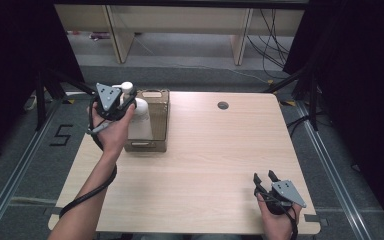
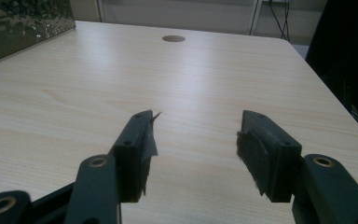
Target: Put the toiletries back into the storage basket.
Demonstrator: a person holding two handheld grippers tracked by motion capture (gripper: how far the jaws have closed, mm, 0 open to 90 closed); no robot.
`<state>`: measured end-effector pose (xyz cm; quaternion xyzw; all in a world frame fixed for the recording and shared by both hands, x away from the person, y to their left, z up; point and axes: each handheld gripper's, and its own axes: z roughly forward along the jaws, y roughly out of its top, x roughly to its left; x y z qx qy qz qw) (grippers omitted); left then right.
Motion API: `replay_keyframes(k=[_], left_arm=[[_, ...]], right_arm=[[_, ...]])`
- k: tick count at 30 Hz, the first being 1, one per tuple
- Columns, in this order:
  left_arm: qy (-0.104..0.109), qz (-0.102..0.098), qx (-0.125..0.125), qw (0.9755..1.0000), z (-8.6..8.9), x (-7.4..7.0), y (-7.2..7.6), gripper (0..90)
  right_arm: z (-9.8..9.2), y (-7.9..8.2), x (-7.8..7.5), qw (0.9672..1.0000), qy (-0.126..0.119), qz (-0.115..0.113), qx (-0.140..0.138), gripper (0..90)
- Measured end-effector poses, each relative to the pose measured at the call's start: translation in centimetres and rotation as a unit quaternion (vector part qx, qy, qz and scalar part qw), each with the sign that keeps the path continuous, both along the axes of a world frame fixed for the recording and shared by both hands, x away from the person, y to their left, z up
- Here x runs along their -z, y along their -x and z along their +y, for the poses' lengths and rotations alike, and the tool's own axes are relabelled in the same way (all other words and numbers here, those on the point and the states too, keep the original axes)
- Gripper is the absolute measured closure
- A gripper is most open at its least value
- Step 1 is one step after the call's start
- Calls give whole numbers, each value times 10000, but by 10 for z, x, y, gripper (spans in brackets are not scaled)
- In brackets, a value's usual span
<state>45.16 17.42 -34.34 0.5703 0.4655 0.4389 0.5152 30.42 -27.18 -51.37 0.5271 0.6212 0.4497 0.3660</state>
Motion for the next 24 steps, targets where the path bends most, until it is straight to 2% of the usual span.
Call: replay_keyframes(k=[24], left_arm=[[65, 180, -18, 9998, 2, 21, 3, 593]], right_arm=[[-1, -1, 0, 10000, 40, -2, -49, 459]])
